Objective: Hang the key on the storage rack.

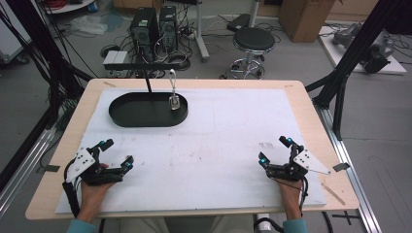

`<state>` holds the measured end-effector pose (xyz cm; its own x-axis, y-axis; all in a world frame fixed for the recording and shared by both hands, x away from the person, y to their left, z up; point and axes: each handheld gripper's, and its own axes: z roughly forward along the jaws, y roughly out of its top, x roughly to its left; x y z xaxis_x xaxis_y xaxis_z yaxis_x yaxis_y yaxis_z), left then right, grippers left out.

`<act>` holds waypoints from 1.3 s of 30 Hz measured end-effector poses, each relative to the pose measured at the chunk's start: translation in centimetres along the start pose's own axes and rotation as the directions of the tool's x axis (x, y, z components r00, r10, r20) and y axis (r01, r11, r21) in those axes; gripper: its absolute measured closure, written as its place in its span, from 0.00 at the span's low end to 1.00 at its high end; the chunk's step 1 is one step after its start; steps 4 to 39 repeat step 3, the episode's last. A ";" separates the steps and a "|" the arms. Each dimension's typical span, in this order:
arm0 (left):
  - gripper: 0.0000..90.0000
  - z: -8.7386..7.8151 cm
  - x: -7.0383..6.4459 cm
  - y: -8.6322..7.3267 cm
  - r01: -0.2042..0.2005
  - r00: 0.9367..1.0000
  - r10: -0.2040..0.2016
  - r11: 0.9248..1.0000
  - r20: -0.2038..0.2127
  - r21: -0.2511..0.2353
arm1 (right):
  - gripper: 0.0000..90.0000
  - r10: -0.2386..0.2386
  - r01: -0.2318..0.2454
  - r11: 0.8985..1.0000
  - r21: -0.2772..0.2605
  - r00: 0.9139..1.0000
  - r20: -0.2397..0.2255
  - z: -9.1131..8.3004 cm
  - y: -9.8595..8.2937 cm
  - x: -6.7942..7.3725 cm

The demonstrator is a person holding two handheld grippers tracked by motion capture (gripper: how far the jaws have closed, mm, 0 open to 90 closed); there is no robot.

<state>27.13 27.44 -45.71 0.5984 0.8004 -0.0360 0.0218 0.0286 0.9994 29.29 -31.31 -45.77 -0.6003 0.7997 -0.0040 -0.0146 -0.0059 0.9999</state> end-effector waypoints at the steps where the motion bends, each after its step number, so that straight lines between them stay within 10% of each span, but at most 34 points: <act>1: 0.02 0.0 0.0 0.0 0.009 1.000 -0.009 1.000 -0.004 -0.005 | 0.01 -0.003 0.003 1.000 0.001 1.000 0.000 0.0 0.0 0.0; 39: 0.02 0.0 0.1 0.0 0.015 1.000 -0.015 1.000 -0.003 -0.007 | 0.01 -0.008 0.008 1.000 0.001 1.000 0.000 0.0 0.0 0.0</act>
